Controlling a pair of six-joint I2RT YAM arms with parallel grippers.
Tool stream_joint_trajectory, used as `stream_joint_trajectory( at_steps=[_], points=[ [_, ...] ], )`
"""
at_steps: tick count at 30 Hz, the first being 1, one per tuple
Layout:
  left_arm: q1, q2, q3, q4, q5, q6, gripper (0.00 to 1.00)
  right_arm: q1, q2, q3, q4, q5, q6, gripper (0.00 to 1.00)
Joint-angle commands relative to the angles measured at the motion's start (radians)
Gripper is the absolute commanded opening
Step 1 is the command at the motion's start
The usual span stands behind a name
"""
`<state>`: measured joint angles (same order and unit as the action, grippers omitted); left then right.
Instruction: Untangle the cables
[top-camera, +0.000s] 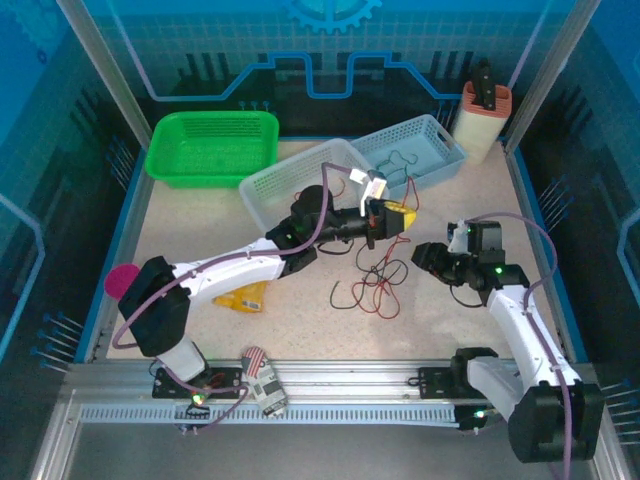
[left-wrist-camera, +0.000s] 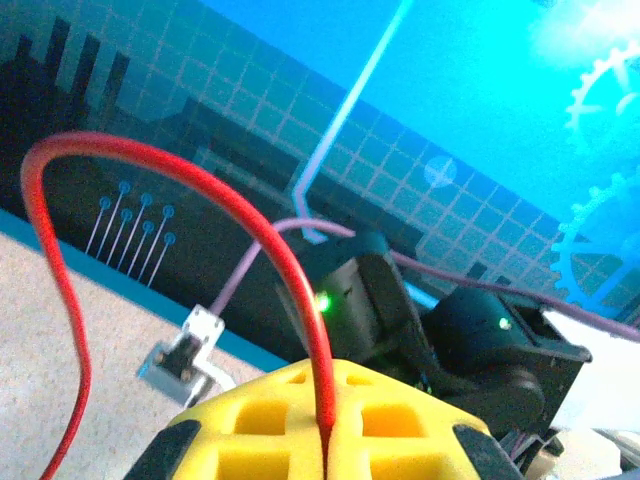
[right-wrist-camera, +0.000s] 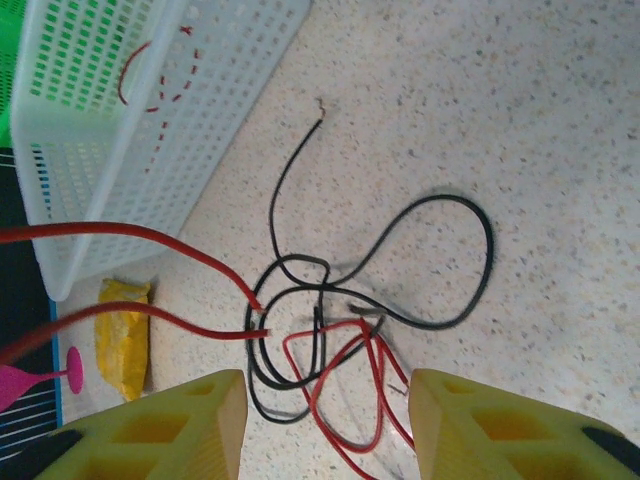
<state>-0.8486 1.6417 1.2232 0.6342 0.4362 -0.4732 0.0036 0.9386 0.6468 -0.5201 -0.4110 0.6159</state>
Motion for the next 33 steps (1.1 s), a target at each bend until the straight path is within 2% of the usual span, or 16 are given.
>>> stream_joint_trajectory(
  at_steps=[1,6,11,14,19,22,29,31,33],
  points=[
    [-0.012,0.006,0.078,0.067,0.027,-0.009,0.0,-0.01,-0.022,-0.016,-0.041,0.04,-0.006,0.47],
    [-0.015,0.0,0.116,0.072,0.034,-0.011,0.0,-0.011,-0.036,-0.014,-0.06,0.081,0.023,0.47],
    [-0.011,-0.036,0.099,0.097,0.004,-0.009,0.0,-0.012,-0.044,-0.01,-0.048,0.059,0.03,0.48],
    [0.006,-0.062,0.091,0.052,-0.007,0.021,0.0,-0.011,-0.044,-0.006,-0.036,0.031,0.013,0.48],
    [0.049,-0.072,0.076,0.114,-0.002,-0.072,0.0,0.007,-0.052,-0.002,0.014,-0.048,-0.04,0.49],
    [0.051,-0.067,0.07,0.115,0.003,-0.078,0.0,0.062,-0.068,-0.001,0.05,-0.069,-0.086,0.48],
    [0.049,-0.062,0.05,0.119,-0.005,-0.088,0.0,0.298,-0.09,-0.017,0.093,0.022,-0.125,0.47],
    [0.05,-0.062,0.047,0.118,-0.004,-0.088,0.0,0.356,-0.08,-0.016,0.108,0.098,-0.123,0.48],
    [0.049,-0.064,0.048,0.116,-0.001,-0.088,0.0,0.409,-0.065,-0.005,0.109,0.246,-0.115,0.49]
  ],
)
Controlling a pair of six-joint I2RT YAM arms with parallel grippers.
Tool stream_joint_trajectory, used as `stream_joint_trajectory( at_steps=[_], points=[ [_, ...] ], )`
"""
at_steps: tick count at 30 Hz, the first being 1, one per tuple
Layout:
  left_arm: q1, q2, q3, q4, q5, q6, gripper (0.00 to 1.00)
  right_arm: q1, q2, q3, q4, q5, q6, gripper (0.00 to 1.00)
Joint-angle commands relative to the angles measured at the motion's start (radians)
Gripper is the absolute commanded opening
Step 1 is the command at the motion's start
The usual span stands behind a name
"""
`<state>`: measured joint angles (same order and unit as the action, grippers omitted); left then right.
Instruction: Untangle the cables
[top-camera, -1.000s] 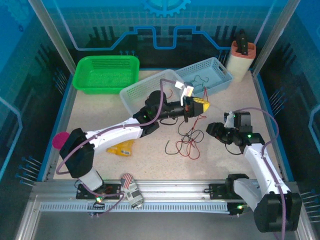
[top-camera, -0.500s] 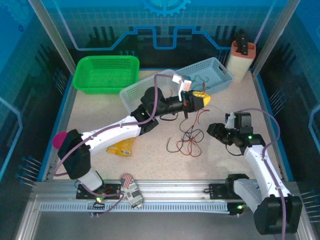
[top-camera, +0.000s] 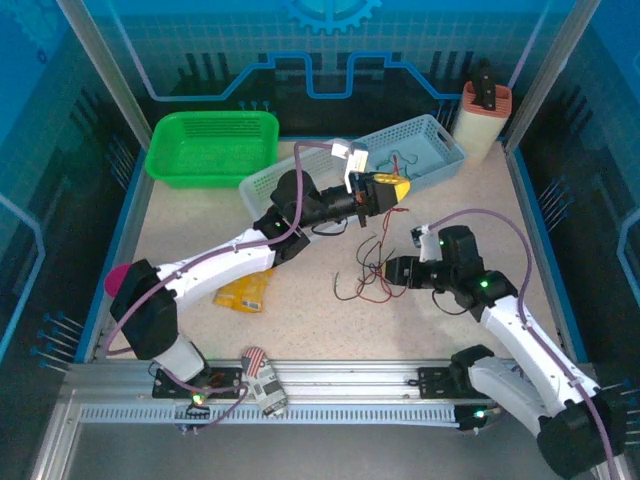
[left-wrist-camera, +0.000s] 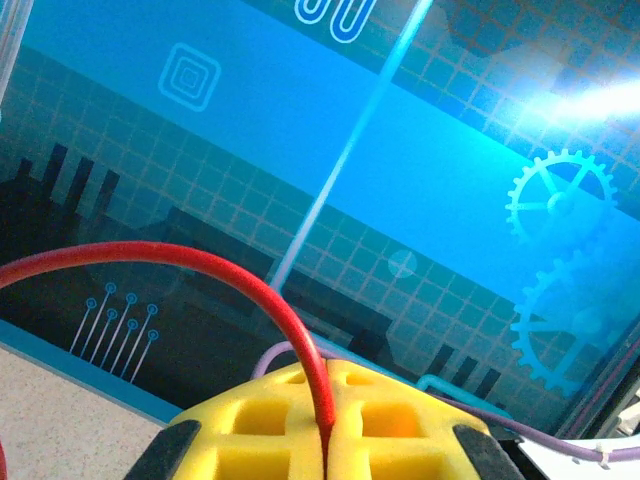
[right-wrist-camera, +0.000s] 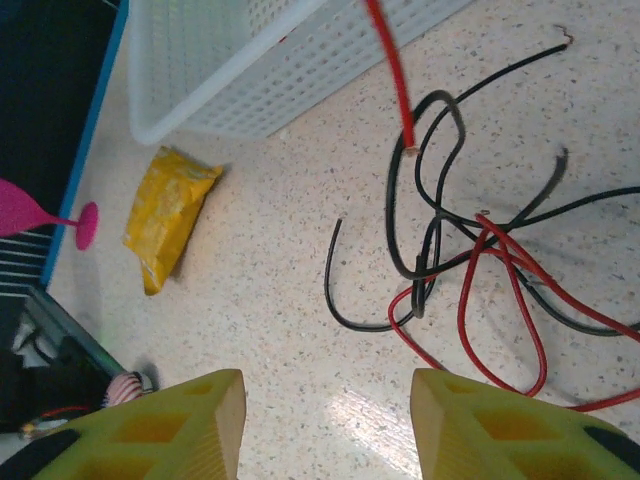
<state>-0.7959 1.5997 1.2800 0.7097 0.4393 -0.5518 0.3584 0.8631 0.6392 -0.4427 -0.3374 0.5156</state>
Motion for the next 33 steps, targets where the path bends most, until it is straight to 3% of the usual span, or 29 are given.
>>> stream_joint_trajectory(
  at_steps=[1,4,16,22,33],
  points=[
    [-0.003,-0.025,-0.009,0.037,-0.004,-0.01,0.0,0.076,0.019,0.009,0.037,0.236,-0.018,0.48],
    [-0.003,-0.029,-0.01,0.033,-0.004,-0.007,0.0,0.107,0.052,0.003,0.092,0.302,-0.044,0.47],
    [-0.006,-0.028,-0.008,0.025,-0.004,-0.008,0.0,0.118,0.266,0.024,0.293,0.259,-0.038,0.43],
    [-0.005,-0.022,-0.013,0.013,-0.01,-0.005,0.0,0.156,0.278,0.025,0.311,0.287,-0.082,0.0],
    [-0.007,0.108,0.031,0.048,-0.04,-0.019,0.0,0.27,0.284,0.071,0.173,0.459,-0.185,0.0]
  ],
)
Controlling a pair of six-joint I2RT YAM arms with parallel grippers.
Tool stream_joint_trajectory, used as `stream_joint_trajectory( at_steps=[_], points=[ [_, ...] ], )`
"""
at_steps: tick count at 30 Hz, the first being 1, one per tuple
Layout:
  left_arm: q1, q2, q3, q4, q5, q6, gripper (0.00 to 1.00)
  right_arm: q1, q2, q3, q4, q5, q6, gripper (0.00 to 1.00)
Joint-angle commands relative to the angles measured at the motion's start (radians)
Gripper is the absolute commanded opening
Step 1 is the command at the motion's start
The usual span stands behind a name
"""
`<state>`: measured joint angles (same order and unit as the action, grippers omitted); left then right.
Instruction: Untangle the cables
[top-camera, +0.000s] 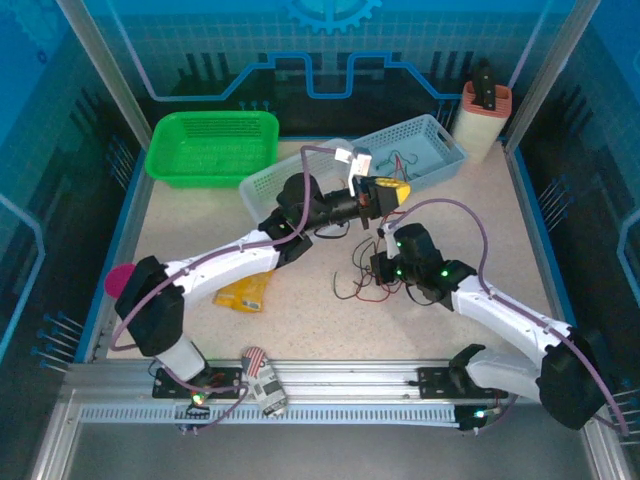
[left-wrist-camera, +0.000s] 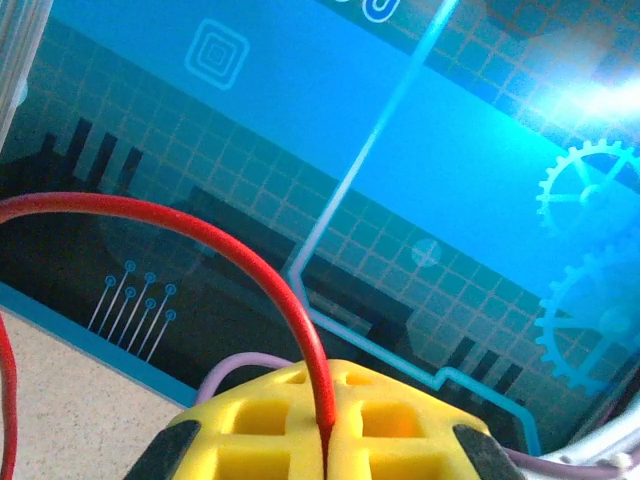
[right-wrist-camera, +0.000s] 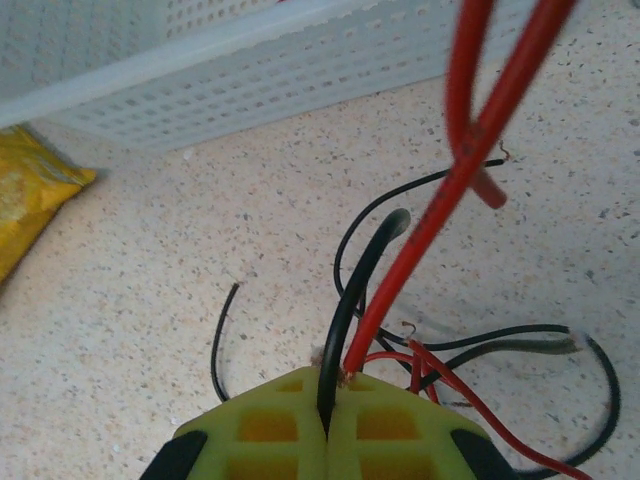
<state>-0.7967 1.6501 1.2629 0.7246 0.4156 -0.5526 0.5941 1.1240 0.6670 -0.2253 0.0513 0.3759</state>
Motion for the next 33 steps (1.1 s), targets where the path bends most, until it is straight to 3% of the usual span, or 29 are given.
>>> stream_joint_trajectory(
  at_steps=[1,9,18,25,29,33],
  points=[
    [-0.01,0.086,0.069,0.043,-0.018,-0.026,0.0,0.054,0.038,0.054,-0.049,0.086,-0.061,0.0],
    [-0.036,0.233,0.204,0.089,-0.029,-0.07,0.0,0.198,0.186,0.16,-0.148,0.185,-0.175,0.0],
    [-0.03,0.216,0.238,0.046,-0.04,-0.029,0.0,0.26,0.273,0.224,-0.257,0.204,-0.178,0.0],
    [0.001,0.176,0.2,0.036,-0.047,-0.018,0.0,0.259,0.12,0.137,-0.184,0.172,-0.181,0.43],
    [0.034,0.132,0.17,0.0,-0.057,0.002,0.0,0.258,-0.093,0.011,-0.108,0.167,-0.176,0.54],
    [0.064,0.071,0.128,-0.036,-0.064,0.038,0.0,0.252,-0.363,-0.118,-0.097,0.231,-0.142,0.58]
  ],
)
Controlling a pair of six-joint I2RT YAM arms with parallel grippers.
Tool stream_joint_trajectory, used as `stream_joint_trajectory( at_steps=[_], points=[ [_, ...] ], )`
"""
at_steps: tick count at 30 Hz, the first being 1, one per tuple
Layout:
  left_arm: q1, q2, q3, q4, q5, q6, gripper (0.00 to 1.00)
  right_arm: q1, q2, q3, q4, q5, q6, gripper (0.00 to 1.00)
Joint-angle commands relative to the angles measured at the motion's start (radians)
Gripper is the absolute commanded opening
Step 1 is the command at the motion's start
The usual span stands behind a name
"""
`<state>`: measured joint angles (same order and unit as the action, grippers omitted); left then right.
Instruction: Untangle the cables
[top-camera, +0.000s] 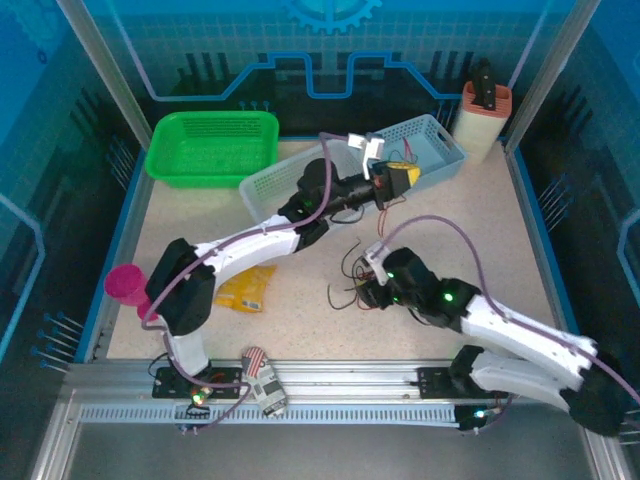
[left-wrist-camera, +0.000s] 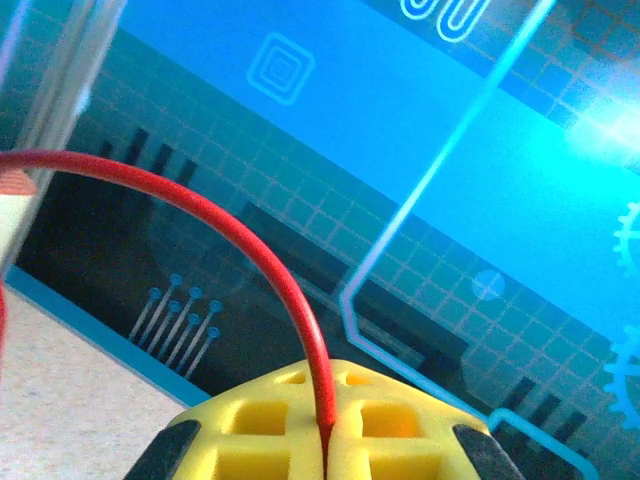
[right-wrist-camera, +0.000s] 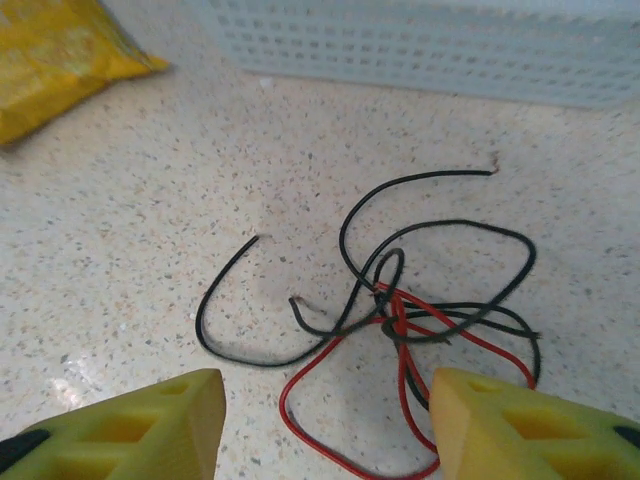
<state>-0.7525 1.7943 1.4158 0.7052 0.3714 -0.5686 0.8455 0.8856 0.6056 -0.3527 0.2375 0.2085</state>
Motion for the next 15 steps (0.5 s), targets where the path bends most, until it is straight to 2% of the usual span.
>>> stream_joint_trajectory(
  at_steps=[1,3,5,8,12,15],
  points=[
    [0.028,-0.092,-0.036,-0.026,-0.023,0.063,0.0,-0.011,-0.195,-0.079,0.018,0.055,0.046,0.59],
    [0.046,-0.125,-0.059,-0.058,-0.027,0.075,0.0,-0.054,-0.328,-0.112,-0.019,0.065,0.089,0.63],
    [0.066,-0.17,-0.083,-0.107,-0.036,0.085,0.0,-0.117,-0.433,-0.131,-0.067,0.081,0.156,0.73],
    [0.098,-0.228,-0.113,-0.187,-0.042,0.114,0.0,-0.224,-0.503,-0.134,-0.133,0.061,0.225,0.83],
    [0.135,-0.306,-0.144,-0.289,-0.05,0.162,0.0,-0.381,-0.457,-0.103,-0.181,-0.059,0.287,0.84],
    [0.177,-0.35,-0.184,-0.302,-0.062,0.122,0.0,-0.502,-0.348,-0.061,-0.172,-0.218,0.319,0.83]
  ],
)
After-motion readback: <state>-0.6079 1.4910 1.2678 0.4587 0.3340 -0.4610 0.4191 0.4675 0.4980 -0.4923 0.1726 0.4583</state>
